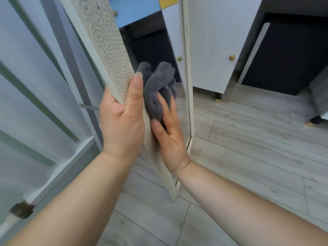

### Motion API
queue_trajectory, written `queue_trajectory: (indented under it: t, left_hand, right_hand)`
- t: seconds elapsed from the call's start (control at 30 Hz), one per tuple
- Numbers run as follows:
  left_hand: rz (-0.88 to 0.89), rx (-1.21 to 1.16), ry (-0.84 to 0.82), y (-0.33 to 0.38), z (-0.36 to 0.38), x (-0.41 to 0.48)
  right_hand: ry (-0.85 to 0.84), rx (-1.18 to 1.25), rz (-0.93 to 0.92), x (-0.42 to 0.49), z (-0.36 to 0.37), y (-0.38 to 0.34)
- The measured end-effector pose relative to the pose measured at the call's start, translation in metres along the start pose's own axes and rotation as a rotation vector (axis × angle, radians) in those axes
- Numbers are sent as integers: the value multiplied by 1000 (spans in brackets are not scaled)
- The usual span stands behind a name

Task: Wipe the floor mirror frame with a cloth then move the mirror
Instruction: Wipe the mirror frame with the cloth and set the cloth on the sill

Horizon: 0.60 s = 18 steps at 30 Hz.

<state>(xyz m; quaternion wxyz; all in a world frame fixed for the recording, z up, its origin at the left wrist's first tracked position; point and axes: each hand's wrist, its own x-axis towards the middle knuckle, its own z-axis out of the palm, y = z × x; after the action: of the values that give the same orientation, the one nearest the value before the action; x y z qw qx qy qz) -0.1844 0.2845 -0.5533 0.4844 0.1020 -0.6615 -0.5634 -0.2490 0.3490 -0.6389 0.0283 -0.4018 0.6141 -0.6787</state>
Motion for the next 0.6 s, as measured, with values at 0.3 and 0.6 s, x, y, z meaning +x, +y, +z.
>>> queue_trajectory:
  t: [0.3, 0.6]
  left_hand:
    - [114, 284, -14, -11, -17, -28]
    - [-237, -58, 141, -26, -19, -53]
  right_hand:
    - [210, 128, 667, -61, -13, 66]
    - [174, 331, 130, -17, -4, -48]
